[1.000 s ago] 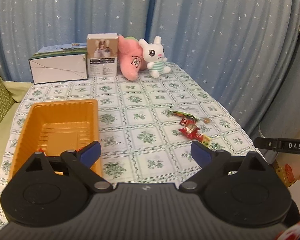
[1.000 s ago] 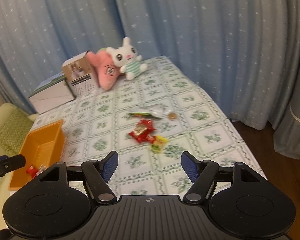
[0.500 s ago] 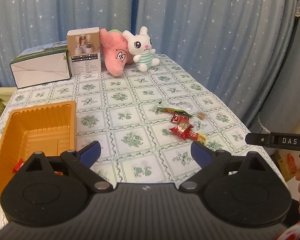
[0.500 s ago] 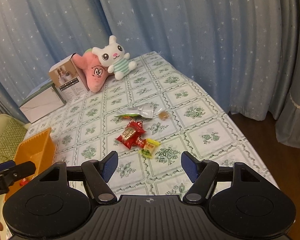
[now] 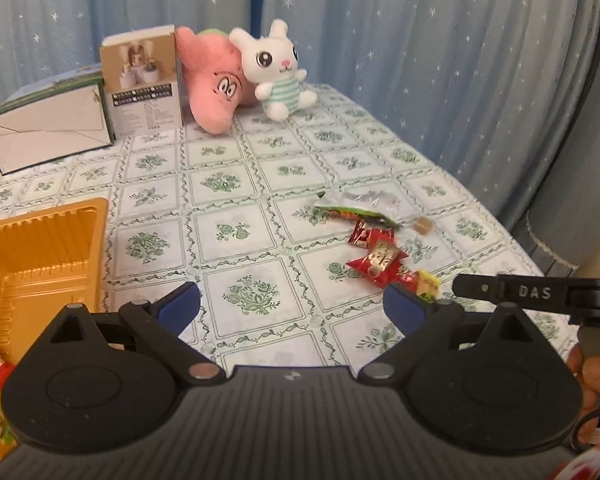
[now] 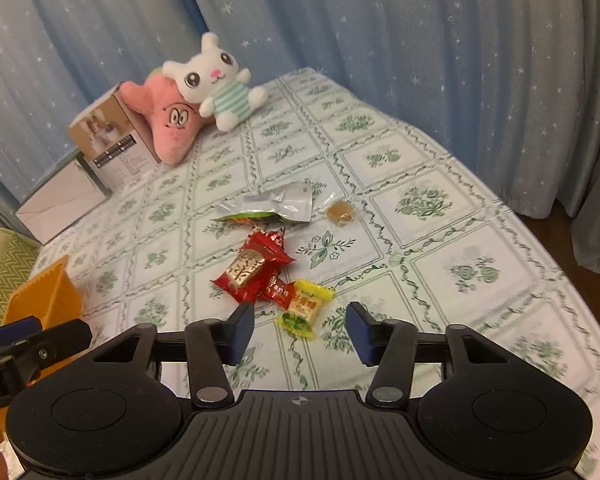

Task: Organize snacks
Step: 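Grasp a red-and-white candy with the left tool while the right tool grasps the yellow packet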

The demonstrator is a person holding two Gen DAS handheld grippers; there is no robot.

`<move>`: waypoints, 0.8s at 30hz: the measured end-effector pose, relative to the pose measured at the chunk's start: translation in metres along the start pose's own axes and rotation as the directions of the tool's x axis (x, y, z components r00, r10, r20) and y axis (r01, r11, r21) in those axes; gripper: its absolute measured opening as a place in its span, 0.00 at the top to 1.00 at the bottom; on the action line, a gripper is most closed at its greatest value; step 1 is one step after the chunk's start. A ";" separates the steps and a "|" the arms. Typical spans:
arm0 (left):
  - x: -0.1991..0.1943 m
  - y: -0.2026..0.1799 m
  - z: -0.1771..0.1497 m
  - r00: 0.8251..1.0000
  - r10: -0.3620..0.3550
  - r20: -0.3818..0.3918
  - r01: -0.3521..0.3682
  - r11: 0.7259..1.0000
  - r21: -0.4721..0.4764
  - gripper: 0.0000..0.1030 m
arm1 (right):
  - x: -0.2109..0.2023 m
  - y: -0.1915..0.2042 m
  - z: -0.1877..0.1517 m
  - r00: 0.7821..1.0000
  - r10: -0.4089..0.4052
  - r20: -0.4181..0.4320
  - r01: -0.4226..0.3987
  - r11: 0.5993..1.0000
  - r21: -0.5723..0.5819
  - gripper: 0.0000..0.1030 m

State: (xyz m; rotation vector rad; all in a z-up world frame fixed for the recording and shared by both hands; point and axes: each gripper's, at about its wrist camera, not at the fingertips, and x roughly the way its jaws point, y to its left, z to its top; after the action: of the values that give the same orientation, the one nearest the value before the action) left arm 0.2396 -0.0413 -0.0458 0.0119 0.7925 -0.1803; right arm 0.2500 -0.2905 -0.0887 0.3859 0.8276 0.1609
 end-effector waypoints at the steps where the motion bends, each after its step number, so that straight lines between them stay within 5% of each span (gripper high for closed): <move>1: 0.006 0.001 0.000 1.000 -0.010 -0.010 0.010 1.000 0.001 0.07 | 0.006 -0.001 0.001 1.000 0.001 -0.003 -0.001 1.000 0.002 0.54; 16: 0.052 0.006 0.000 0.997 -0.046 -0.058 0.045 0.999 -0.004 0.08 | 0.059 0.012 -0.006 0.995 -0.101 -0.023 0.096 0.984 -0.152 0.76; 24: 0.080 -0.019 0.006 0.993 -0.100 -0.062 0.108 0.983 0.148 0.08 | 0.041 -0.002 -0.001 0.995 -0.102 0.023 0.104 0.986 -0.128 0.78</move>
State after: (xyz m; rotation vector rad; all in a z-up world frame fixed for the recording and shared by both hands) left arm 0.2962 -0.0730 -0.0974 0.1189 0.8326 -0.3397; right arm 0.2767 -0.2803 -0.1185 0.2223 0.8146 0.1142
